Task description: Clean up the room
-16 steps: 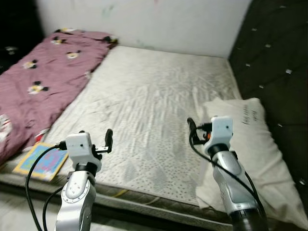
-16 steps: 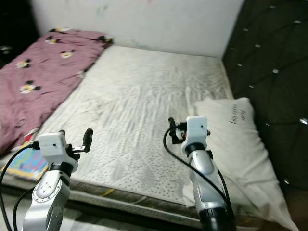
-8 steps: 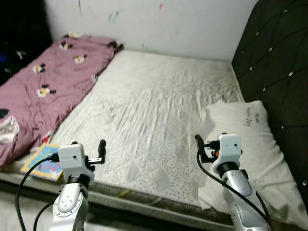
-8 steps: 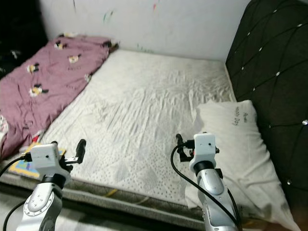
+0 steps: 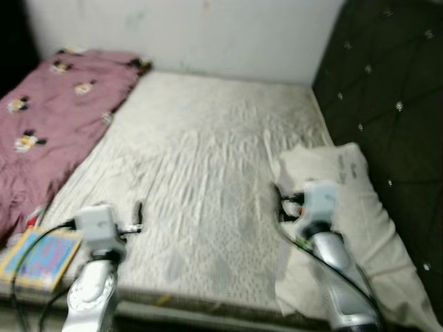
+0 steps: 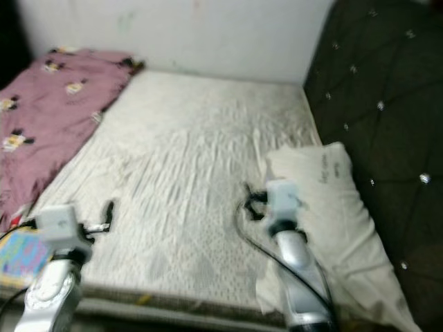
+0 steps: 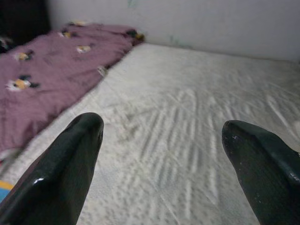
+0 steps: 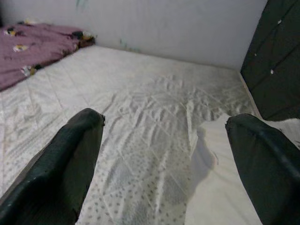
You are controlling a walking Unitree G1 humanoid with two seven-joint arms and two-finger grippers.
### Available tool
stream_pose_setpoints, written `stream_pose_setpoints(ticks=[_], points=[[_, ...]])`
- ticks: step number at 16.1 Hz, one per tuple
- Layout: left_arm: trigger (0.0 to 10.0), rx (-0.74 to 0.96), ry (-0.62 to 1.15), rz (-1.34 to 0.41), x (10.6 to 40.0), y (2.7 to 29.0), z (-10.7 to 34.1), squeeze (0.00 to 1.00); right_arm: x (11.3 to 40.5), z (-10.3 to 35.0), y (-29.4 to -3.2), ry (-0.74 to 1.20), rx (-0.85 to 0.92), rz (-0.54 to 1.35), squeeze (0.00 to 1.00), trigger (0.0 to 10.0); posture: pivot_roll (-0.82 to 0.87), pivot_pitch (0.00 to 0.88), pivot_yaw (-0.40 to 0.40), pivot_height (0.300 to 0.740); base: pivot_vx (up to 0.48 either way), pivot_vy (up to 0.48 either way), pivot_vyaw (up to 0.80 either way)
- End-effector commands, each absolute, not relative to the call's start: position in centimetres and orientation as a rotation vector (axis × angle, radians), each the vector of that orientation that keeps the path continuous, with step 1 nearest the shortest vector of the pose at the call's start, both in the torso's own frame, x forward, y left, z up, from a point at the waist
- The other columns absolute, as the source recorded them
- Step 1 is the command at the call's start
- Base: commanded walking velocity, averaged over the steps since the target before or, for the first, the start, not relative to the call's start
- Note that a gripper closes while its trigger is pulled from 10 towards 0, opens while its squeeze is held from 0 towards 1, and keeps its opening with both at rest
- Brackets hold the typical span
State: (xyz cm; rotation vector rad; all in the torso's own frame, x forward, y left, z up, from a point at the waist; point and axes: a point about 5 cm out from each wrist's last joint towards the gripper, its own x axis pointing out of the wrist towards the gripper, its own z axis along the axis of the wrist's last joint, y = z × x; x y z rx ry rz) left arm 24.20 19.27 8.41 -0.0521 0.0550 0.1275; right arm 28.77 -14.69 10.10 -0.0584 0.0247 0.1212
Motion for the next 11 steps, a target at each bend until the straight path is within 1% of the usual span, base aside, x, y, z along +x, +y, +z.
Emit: stream_pose_setpoints(ticks=[1,4,6,7,11], points=[[10.0,-0.062,0.049,0.109,24.44,18.23,8.64,0.00,28.43,9.64,-16.13,0.049,-0.076,0.083,0.00,10.0,0.04,0.007,-0.005,0.740,0.000,0.000,0.00],[10.0,-0.099,0.055,0.130,24.58,18.18,8.51,0.00,28.58,9.66,-15.90,0.049,-0.074,0.088,0.00,10.0,0.04,0.001,-0.008,0.740,0.000,0.000,0.00],[10.0,-0.095,0.047,0.126,24.59,18.20,8.53,0.00,28.61,9.72,-15.77,0.048,-0.071,0.094,0.00,10.0,0.04,0.000,-0.011,0.740,0.000,0.000,0.00],[10.0,-0.087,0.051,0.127,24.53,18.27,8.37,0.00,28.61,9.73,-15.71,0.048,-0.066,0.097,0.00,10.0,0.04,0.000,-0.014,0.740,0.000,0.240,0.00],[10.0,-0.095,0.059,0.115,24.51,17.96,8.32,0.00,28.62,9.75,-15.37,0.047,-0.057,0.106,0.00,10.0,0.04,0.001,-0.017,0.740,0.000,0.306,-0.76]])
